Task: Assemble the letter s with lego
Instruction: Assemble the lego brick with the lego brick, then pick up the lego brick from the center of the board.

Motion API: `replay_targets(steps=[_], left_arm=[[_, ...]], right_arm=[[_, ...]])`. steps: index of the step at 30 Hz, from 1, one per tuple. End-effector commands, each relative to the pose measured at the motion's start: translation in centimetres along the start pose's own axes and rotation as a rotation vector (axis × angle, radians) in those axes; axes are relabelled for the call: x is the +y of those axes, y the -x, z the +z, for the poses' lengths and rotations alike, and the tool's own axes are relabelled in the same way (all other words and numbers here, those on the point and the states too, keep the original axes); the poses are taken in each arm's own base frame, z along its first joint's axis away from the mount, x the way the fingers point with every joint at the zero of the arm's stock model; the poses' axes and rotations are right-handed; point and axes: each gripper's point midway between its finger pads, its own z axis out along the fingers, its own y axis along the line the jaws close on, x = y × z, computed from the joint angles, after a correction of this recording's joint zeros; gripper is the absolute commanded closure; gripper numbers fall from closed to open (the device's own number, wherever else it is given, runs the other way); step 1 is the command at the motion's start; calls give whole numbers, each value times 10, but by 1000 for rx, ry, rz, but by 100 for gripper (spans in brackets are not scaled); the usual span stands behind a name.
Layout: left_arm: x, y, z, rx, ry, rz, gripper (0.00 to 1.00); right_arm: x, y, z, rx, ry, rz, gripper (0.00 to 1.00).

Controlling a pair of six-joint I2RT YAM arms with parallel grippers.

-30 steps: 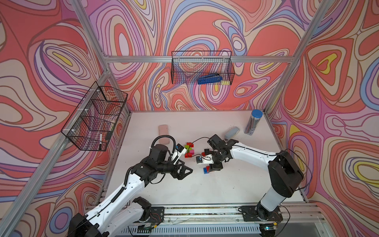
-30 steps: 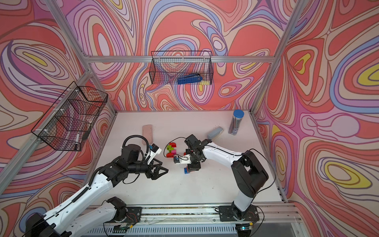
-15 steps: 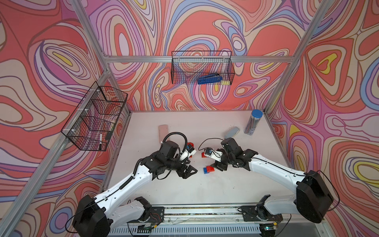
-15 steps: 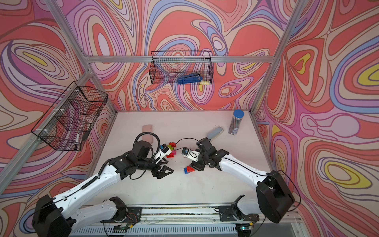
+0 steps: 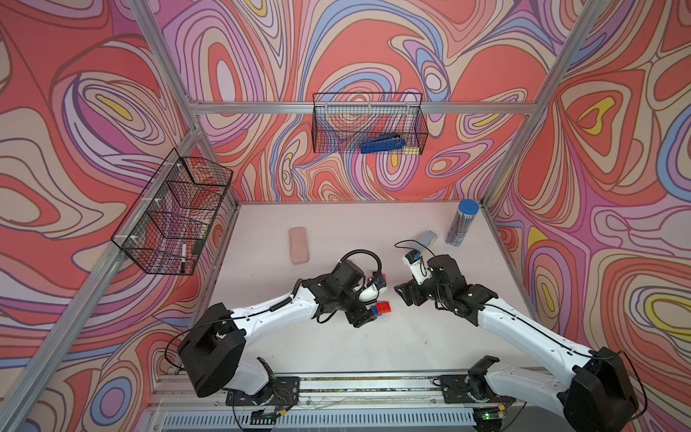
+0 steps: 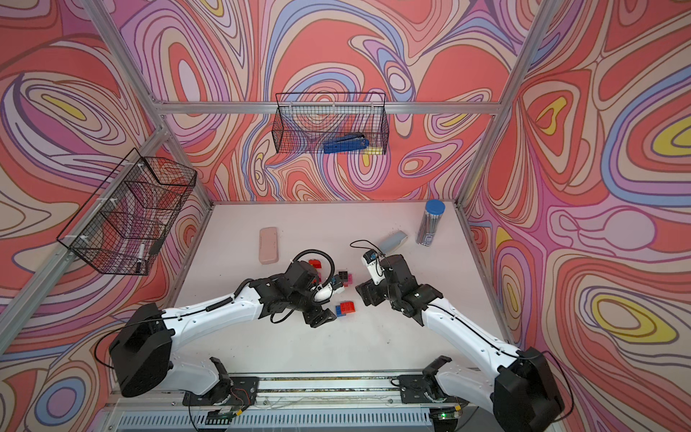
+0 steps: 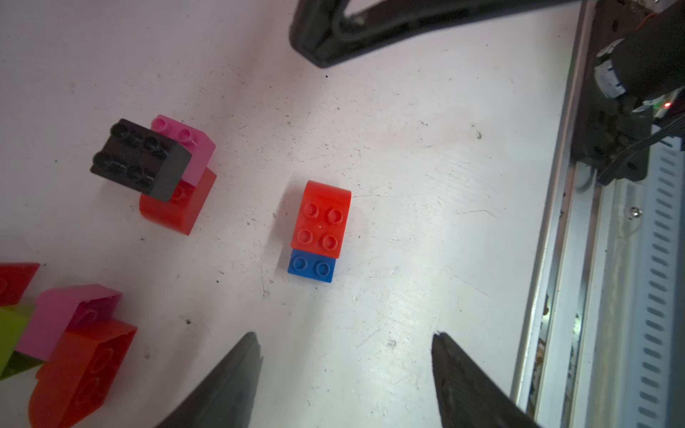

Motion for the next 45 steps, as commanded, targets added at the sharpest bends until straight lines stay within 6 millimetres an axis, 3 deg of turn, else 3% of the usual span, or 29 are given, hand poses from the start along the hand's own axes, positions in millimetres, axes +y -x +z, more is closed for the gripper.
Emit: replay_targets(steps=[1, 11, 24, 37, 45], left_arm=[[9, 19, 12, -24, 65, 96, 27], [10, 11, 48, 44, 39, 137, 29], [13, -1, 76, 136, 44, 162, 39], [16, -15, 79, 209, 52, 181, 63], [14, -24, 76, 251, 38, 203, 71]], right_arm=[[-5, -4, -5, -13, -13, 166, 15], [-2, -28, 2, 11, 139, 396, 14], [-13, -44, 2, 27, 171, 478, 14], [-16, -47, 4, 30, 173, 491, 15], [-17, -46, 3, 25, 177, 491, 15]])
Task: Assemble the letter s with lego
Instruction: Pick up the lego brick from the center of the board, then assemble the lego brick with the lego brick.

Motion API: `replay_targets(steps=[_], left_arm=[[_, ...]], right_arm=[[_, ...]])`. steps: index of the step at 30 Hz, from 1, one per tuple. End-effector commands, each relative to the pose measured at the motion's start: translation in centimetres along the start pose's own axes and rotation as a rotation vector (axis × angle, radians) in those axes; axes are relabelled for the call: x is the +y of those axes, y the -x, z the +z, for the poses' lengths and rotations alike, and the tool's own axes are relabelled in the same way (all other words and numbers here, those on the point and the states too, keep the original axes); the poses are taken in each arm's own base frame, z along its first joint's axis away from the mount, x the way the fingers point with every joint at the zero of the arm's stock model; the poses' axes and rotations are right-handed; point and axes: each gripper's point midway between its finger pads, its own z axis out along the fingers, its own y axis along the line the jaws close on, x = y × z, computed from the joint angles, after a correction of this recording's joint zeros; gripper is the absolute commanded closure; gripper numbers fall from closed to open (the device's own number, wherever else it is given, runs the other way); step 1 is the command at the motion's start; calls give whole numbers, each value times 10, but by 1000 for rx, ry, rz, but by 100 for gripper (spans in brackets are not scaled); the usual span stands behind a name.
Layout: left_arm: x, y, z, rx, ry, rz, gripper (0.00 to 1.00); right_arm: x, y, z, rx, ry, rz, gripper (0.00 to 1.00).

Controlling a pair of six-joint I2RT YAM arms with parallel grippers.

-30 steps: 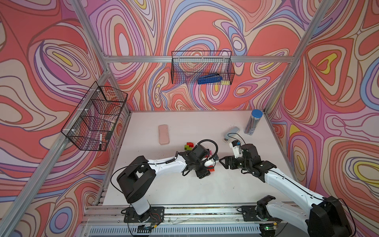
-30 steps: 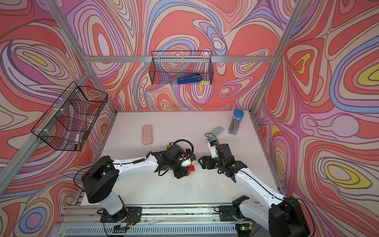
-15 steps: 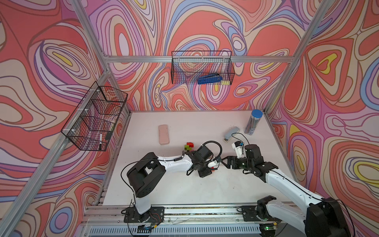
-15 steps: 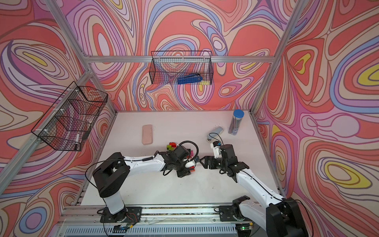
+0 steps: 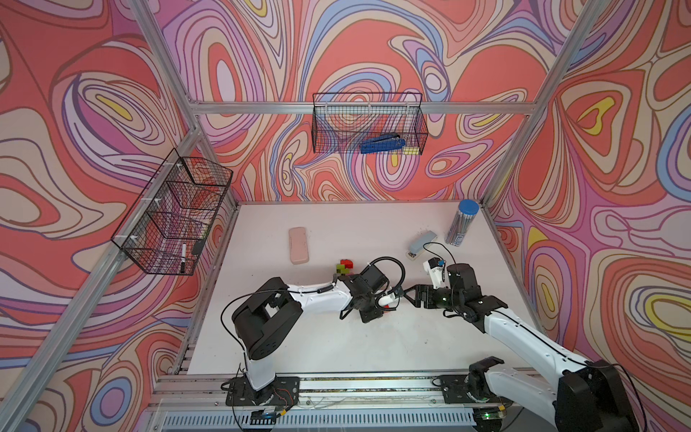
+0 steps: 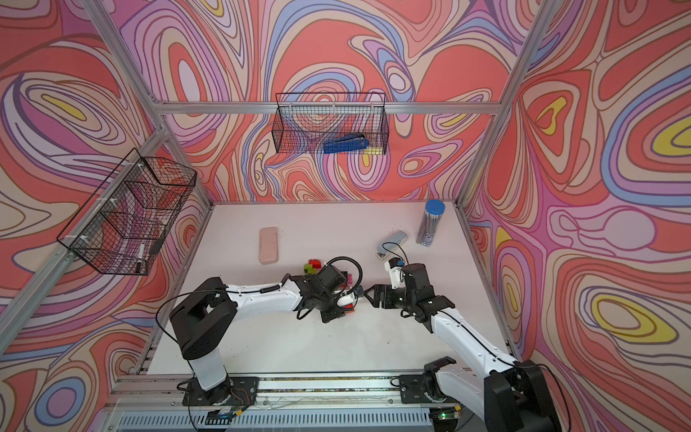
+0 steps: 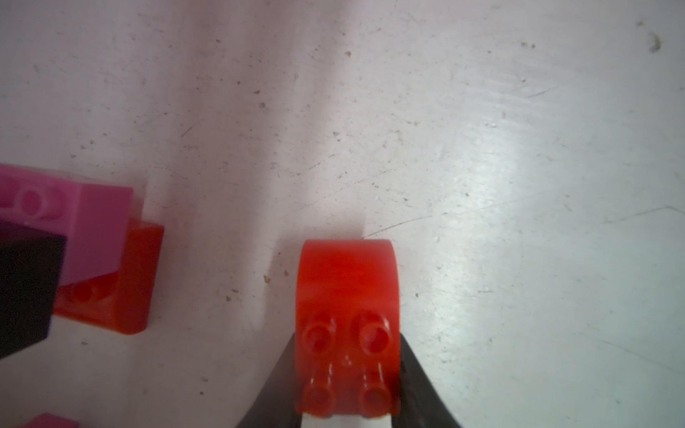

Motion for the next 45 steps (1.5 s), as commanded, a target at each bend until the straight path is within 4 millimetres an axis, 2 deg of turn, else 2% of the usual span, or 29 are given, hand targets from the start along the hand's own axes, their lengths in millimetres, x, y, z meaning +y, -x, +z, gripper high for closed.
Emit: replay_targets(steps=[1, 4, 13, 17, 20, 25, 34, 44, 45], left_arm=[[-4, -8, 0, 52, -19, 33, 71], [-5, -4, -9, 47, -29, 55, 72], [2, 13, -74, -34, -103, 91, 73], [12, 23, -100, -85, -107, 107, 73], [22, 30, -111, -125, -99, 134, 73], [35, 42, -115, -163, -119, 164, 73], [57, 57, -108, -165, -150, 218, 73], [75, 58, -96, -159, -187, 207, 73], [76, 58, -95, -159, -189, 206, 73]], right_arm=[[-1, 0, 0, -6, 9, 1, 15], [0, 1, 1, -18, 21, 12, 15], [9, 7, 17, -35, 190, 127, 16], [14, 8, 28, -19, 266, 172, 18], [20, 11, 35, -2, 326, 202, 19], [21, 13, 47, 28, 378, 246, 21], [21, 18, 66, 67, 438, 281, 24], [20, 27, 87, 105, 497, 307, 24], [17, 23, 93, 126, 495, 321, 24]])
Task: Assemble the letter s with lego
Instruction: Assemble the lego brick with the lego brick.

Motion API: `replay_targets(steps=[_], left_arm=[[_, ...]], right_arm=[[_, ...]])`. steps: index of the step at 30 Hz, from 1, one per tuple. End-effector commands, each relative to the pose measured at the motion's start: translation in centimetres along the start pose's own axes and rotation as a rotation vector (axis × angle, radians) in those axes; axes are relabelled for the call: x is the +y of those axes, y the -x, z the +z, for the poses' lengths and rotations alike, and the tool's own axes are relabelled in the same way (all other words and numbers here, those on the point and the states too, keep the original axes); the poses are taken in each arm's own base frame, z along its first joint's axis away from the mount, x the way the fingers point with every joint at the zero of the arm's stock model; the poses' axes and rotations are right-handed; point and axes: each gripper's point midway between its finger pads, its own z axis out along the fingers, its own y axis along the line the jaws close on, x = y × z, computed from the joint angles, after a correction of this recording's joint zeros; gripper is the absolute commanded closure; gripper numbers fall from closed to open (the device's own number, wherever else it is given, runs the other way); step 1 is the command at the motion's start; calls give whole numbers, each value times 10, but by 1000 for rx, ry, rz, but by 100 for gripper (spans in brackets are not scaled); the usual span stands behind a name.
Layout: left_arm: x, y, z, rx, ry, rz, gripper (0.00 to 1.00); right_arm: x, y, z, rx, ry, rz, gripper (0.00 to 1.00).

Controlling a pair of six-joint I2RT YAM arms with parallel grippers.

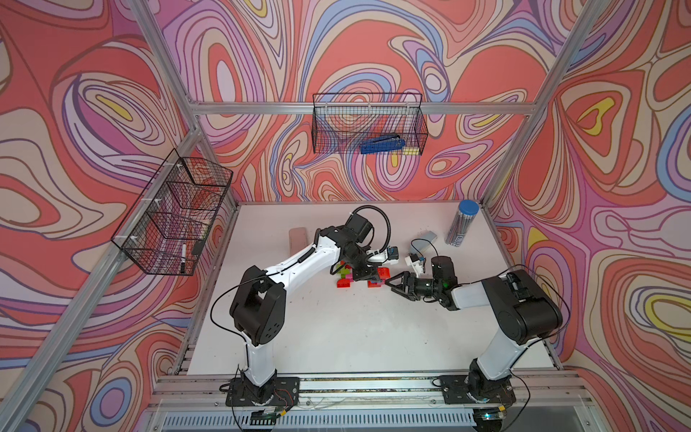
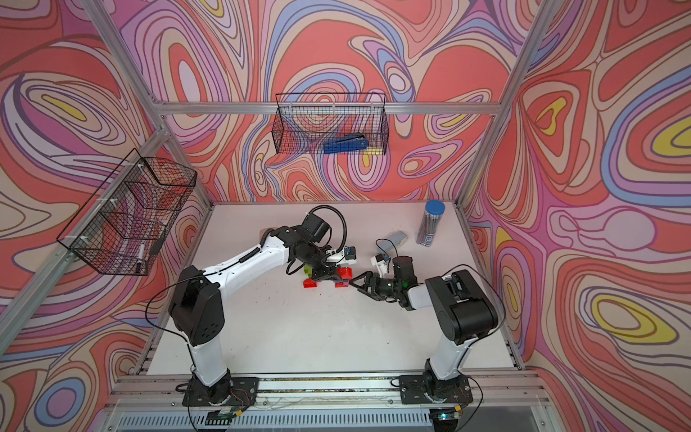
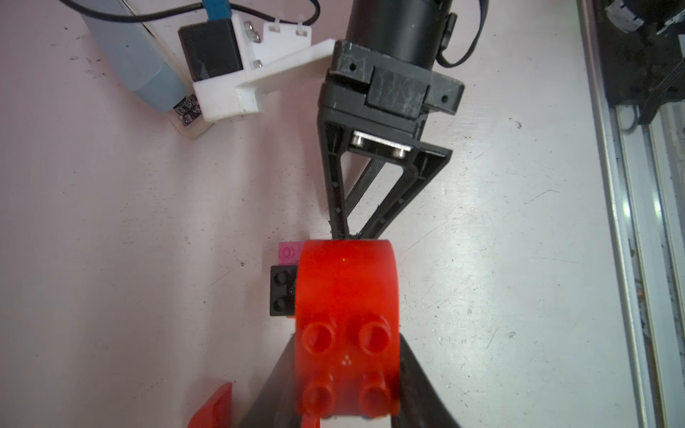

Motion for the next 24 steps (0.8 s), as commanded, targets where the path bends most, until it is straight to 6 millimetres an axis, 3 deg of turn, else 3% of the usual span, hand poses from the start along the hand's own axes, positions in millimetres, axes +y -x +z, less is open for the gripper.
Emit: replay_targets(steps=[1, 24], left_arm=[[-2, -2, -1, 0, -45, 13, 73], [12, -10, 13, 23, -67, -5, 74]], right_arm=[[4, 6, 6, 17, 48, -15, 24], [-15, 17, 26, 27, 102, 69, 31]])
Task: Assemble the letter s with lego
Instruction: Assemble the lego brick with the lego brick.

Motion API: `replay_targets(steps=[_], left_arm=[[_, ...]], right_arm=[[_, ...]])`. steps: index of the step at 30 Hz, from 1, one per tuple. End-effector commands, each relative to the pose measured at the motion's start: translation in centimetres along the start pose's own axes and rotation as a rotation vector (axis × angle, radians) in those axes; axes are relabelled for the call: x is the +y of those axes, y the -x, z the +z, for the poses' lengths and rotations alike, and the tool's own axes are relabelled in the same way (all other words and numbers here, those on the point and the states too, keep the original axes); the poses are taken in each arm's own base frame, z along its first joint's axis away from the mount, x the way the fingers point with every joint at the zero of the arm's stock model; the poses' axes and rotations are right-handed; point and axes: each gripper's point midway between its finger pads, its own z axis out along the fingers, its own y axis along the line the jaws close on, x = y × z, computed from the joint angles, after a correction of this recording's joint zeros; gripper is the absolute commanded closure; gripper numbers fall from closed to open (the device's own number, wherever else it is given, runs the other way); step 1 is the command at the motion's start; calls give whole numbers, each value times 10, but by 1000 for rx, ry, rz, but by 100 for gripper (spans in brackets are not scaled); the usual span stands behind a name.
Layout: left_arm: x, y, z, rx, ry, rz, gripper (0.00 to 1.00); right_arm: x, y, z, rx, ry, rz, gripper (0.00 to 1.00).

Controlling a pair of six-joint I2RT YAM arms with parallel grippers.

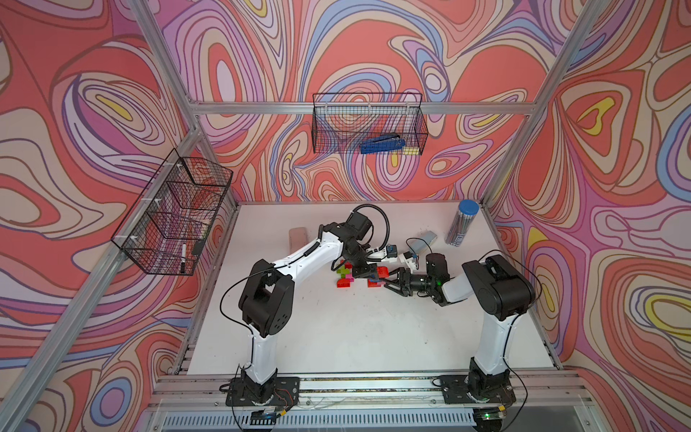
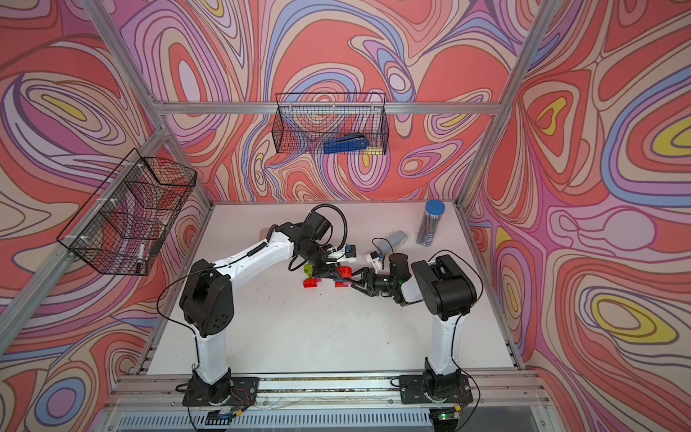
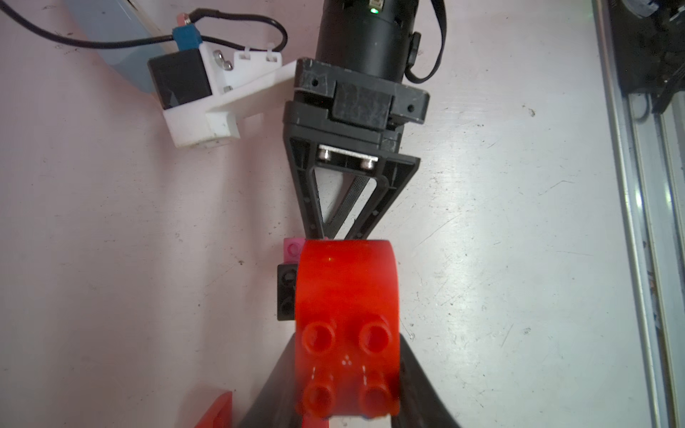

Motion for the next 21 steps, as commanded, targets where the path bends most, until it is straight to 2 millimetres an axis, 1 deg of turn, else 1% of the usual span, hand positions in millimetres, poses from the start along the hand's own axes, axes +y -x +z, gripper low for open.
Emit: replay_targets(steps=[1, 13, 21], left_arm=[[0, -2, 2, 4, -31, 8, 74], [6, -6, 11, 14, -37, 2, 74], [17, -12, 17, 36, 3, 12, 75]], right_arm=[[-10, 3, 2, -13, -16, 23, 31], [-22, 3, 4, -4, -59, 54, 38], [-31, -1, 4, 9, -97, 69, 41]])
